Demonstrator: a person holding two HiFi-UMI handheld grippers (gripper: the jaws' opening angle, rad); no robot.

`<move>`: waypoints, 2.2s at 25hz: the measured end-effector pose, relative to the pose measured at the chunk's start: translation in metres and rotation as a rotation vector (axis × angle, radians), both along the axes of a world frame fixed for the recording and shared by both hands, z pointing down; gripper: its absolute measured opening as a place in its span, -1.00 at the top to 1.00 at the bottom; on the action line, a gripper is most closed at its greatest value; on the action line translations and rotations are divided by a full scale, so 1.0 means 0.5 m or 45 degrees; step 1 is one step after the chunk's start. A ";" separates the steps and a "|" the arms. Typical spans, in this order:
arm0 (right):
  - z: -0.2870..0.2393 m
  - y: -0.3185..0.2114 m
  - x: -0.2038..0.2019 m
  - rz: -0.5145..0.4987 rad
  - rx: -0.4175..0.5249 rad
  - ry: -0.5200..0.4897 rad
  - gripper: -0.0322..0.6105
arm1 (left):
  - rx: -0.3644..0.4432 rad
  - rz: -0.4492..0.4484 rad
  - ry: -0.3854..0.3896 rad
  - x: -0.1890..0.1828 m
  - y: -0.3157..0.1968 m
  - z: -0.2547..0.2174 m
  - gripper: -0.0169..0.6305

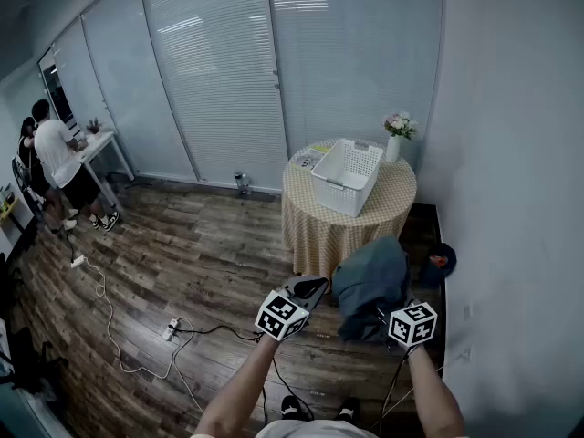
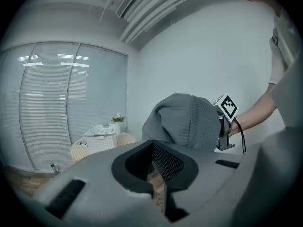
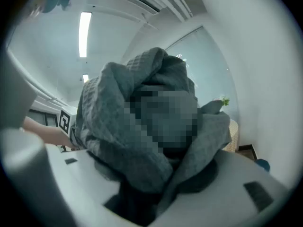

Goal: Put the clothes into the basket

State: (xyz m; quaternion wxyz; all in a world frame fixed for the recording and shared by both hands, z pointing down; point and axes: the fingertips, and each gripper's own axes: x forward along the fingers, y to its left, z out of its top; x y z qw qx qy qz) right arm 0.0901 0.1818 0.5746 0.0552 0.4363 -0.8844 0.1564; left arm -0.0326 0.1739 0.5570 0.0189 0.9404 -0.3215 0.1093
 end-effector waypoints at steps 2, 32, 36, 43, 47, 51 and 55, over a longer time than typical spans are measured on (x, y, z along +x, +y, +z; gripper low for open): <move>-0.001 0.008 0.003 -0.001 0.004 0.015 0.10 | 0.016 0.004 0.004 0.000 0.009 -0.008 0.91; -0.214 -0.159 0.059 -0.174 0.156 0.186 0.09 | 0.168 -0.006 -0.024 0.152 -0.120 -0.212 0.91; -0.220 -0.223 0.065 -0.151 0.172 0.181 0.09 | 0.196 -0.024 -0.046 0.083 -0.188 -0.208 0.91; -0.261 -0.344 0.089 -0.038 0.191 0.118 0.09 | 0.196 -0.062 -0.065 -0.016 -0.341 -0.214 0.91; -0.266 -0.416 0.086 0.001 0.189 0.108 0.09 | 0.181 -0.040 -0.061 -0.024 -0.427 -0.203 0.91; -0.294 -0.478 0.064 0.025 0.205 0.104 0.09 | 0.157 -0.005 -0.059 -0.034 -0.490 -0.195 0.91; -0.320 -0.551 0.039 0.031 0.238 0.131 0.09 | 0.155 0.028 -0.063 -0.038 -0.553 -0.188 0.91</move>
